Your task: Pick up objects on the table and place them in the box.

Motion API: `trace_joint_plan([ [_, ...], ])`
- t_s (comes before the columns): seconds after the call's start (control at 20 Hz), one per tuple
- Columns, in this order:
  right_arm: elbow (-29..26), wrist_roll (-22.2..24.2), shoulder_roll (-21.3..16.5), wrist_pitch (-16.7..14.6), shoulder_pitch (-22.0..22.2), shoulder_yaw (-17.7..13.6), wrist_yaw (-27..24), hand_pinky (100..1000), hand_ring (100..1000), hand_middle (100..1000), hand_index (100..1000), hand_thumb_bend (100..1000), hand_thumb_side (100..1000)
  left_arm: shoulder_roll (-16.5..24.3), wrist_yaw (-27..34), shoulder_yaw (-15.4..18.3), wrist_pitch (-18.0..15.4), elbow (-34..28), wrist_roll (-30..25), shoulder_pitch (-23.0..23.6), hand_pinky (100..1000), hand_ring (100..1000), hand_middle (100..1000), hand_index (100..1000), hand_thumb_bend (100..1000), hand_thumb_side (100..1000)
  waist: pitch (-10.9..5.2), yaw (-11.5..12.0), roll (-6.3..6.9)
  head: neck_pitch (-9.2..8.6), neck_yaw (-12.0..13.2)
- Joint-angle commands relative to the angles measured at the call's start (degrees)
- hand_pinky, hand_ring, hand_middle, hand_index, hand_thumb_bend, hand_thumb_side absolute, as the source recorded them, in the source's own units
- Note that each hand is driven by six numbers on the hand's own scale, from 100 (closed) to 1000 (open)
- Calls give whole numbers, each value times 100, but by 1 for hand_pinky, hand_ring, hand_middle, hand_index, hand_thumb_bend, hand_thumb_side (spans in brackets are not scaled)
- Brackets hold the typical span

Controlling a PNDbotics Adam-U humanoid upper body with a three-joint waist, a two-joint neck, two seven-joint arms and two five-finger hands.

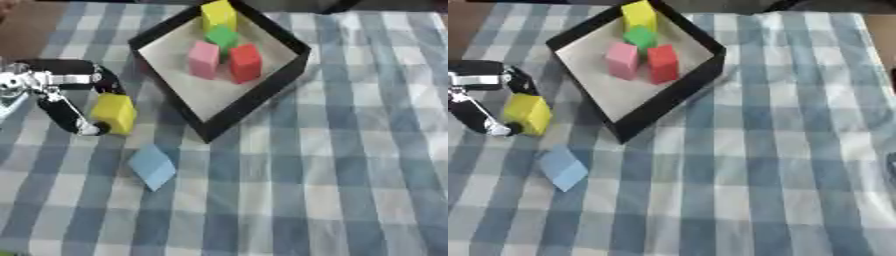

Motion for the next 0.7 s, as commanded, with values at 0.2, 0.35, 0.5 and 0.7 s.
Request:
trace_joint_plan([
  [0.2, -148, -16, -248, -35, -33, -111, 28, 808, 803, 710, 834, 100, 700, 171, 134, 461, 329, -789, 136, -678, 798, 708, 686, 709, 268, 100, -254, 29, 87, 27, -73],
  [0.35, -179, 4, -289, -31, -70, -90, 7, 809, 803, 711, 835, 100, 696, -147, 91, 425, 390, -583, 112, -1146, 796, 703, 684, 707, 267, 100, -285, 6, 103, 18, -69],
  [0.5, -199, 42, -301, -29, -133, -65, -9, 809, 804, 713, 835, 100, 684, -529, -17, 362, 353, -249, 85, -1534, 793, 696, 679, 704, 259, 100, -297, -39, 114, -5, -64],
  [0.7, -231, 77, -309, -22, -220, -40, 17, 810, 805, 714, 836, 100, 675, -1055, -209, 348, 283, 282, 116, -1937, 789, 688, 676, 702, 241, 100, -297, -131, 117, -35, -52],
])
